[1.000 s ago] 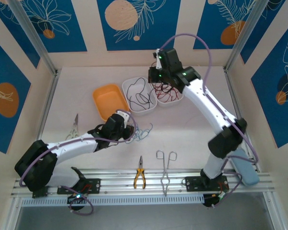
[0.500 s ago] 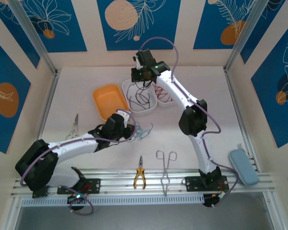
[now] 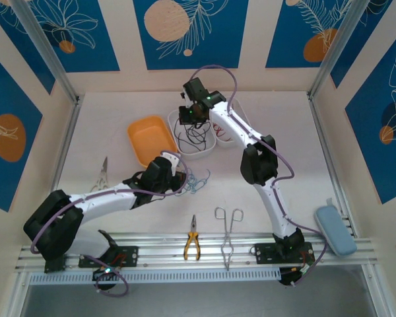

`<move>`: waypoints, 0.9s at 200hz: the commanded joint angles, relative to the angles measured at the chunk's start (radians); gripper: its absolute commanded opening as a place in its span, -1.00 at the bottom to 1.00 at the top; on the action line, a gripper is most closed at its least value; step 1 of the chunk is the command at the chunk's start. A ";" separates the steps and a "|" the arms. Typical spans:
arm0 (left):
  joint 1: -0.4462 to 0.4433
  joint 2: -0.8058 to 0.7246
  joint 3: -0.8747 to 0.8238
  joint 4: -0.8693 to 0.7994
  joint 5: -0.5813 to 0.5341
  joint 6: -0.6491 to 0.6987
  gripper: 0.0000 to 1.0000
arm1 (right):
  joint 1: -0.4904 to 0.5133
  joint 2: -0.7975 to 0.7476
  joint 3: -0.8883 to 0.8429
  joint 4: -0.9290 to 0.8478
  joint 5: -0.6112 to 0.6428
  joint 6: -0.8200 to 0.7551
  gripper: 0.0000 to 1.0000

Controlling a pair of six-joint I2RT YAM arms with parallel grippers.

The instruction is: Untangle the cables

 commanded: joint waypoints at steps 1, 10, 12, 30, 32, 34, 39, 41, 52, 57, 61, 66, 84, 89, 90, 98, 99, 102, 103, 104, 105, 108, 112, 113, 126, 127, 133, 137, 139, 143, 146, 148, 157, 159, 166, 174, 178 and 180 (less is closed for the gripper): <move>0.007 0.009 -0.001 0.018 0.017 -0.013 -1.00 | 0.004 0.017 -0.026 -0.025 -0.048 0.043 -1.00; 0.009 0.008 -0.001 0.018 0.017 -0.012 -1.00 | 0.005 0.015 -0.039 -0.018 -0.053 0.049 -1.00; 0.009 0.008 0.000 0.017 0.016 -0.012 -1.00 | 0.006 0.016 -0.041 -0.016 -0.054 0.050 -1.00; 0.008 0.011 0.000 0.018 0.015 -0.016 -1.00 | 0.003 0.024 -0.051 -0.013 -0.055 0.056 -1.00; 0.008 0.011 -0.001 0.018 0.015 -0.016 -1.00 | 0.002 0.027 -0.050 -0.014 -0.055 0.058 -1.00; 0.008 0.012 0.000 0.018 0.015 -0.015 -1.00 | 0.001 0.028 -0.050 -0.015 -0.054 0.059 -1.00; 0.008 0.012 0.000 0.021 0.014 -0.018 -1.00 | 0.001 0.032 -0.051 -0.019 -0.053 0.061 -1.00; 0.008 0.013 0.000 0.021 0.014 -0.019 -1.00 | 0.001 0.032 -0.052 -0.019 -0.053 0.062 -1.00; 0.009 0.015 0.001 0.024 0.014 -0.019 -1.00 | -0.002 0.038 -0.058 -0.021 -0.052 0.068 -1.00; 0.008 0.017 0.002 0.025 0.014 -0.019 -1.00 | -0.002 0.040 -0.063 -0.019 -0.050 0.072 -1.00; 0.007 0.019 0.002 0.025 0.015 -0.019 -1.00 | -0.002 0.041 -0.067 -0.018 -0.050 0.077 -1.00; 0.008 0.021 0.002 0.028 0.015 -0.020 -1.00 | -0.003 0.041 -0.075 -0.015 -0.050 0.083 -1.00; 0.008 0.028 0.005 0.030 0.019 -0.020 -1.00 | -0.006 0.041 -0.101 0.003 -0.058 0.106 -1.00; 0.008 0.030 0.005 0.030 0.020 -0.021 -1.00 | -0.006 0.038 -0.108 0.012 -0.061 0.114 -1.00; 0.009 0.030 0.004 0.030 0.020 -0.021 -1.00 | -0.006 0.038 -0.110 0.014 -0.062 0.115 -1.00; 0.008 0.033 0.003 0.032 0.020 -0.020 -1.00 | -0.006 0.036 -0.121 0.033 -0.070 0.129 -1.00; 0.008 0.032 0.003 0.032 0.020 -0.020 -1.00 | -0.006 0.036 -0.123 0.034 -0.071 0.129 -1.00; 0.008 0.034 0.004 0.033 0.021 -0.021 -1.00 | -0.005 0.036 -0.126 0.040 -0.075 0.134 -1.00; 0.008 0.034 0.005 0.033 0.022 -0.021 -1.00 | -0.006 0.036 -0.129 0.043 -0.076 0.135 -1.00; 0.008 0.034 0.005 0.033 0.022 -0.021 -1.00 | -0.006 0.035 -0.129 0.047 -0.077 0.136 -1.00; 0.008 0.035 0.004 0.033 0.022 -0.021 -1.00 | -0.006 0.035 -0.130 0.049 -0.078 0.138 -1.00; 0.008 0.036 0.003 0.033 0.021 -0.021 -1.00 | -0.005 0.035 -0.135 0.057 -0.081 0.141 -1.00; 0.007 0.037 0.004 0.033 0.022 -0.022 -1.00 | -0.006 0.033 -0.142 0.069 -0.085 0.147 -1.00; 0.008 0.038 0.004 0.033 0.023 -0.022 -1.00 | -0.005 0.033 -0.144 0.071 -0.085 0.150 -1.00; 0.008 0.038 0.003 0.036 0.023 -0.023 -1.00 | -0.004 0.032 -0.163 0.114 -0.097 0.169 -1.00; 0.008 0.038 0.003 0.035 0.023 -0.023 -1.00 | -0.005 0.031 -0.164 0.117 -0.097 0.170 -1.00; 0.009 0.038 0.001 0.038 0.023 -0.024 -1.00 | -0.005 0.031 -0.172 0.134 -0.103 0.179 -1.00; 0.007 0.037 0.000 0.038 0.023 -0.023 -1.00 | -0.007 0.032 -0.175 0.146 -0.107 0.185 -1.00; 0.009 0.037 -0.001 0.038 0.023 -0.023 -1.00 | -0.007 0.031 -0.175 0.151 -0.108 0.188 -1.00; 0.008 0.037 -0.001 0.039 0.022 -0.024 -1.00 | -0.008 0.032 -0.177 0.159 -0.110 0.192 -1.00; 0.008 0.036 -0.001 0.038 0.021 -0.024 -1.00 | -0.009 0.033 -0.179 0.167 -0.112 0.195 -1.00; 0.008 0.036 0.000 0.038 0.021 -0.024 -1.00 | -0.008 0.034 -0.179 0.170 -0.112 0.197 -1.00; 0.008 0.035 0.000 0.038 0.020 -0.024 -1.00 | -0.012 0.037 -0.179 0.190 -0.113 0.203 -1.00; 0.008 0.035 0.001 0.038 0.020 -0.022 -1.00 | -0.012 0.038 -0.181 0.194 -0.113 0.204 -1.00; 0.009 0.034 0.001 0.038 0.020 -0.022 -1.00 | -0.014 0.038 -0.186 0.210 -0.113 0.207 -1.00; 0.007 0.033 0.000 0.038 0.020 -0.022 -1.00 | -0.016 0.038 -0.196 0.234 -0.115 0.210 -1.00; 0.008 0.032 0.001 0.038 0.019 -0.021 -1.00 | -0.017 0.037 -0.200 0.246 -0.116 0.211 -1.00; 0.007 0.031 0.001 0.038 0.018 -0.022 -1.00 | -0.019 0.037 -0.202 0.251 -0.117 0.213 -1.00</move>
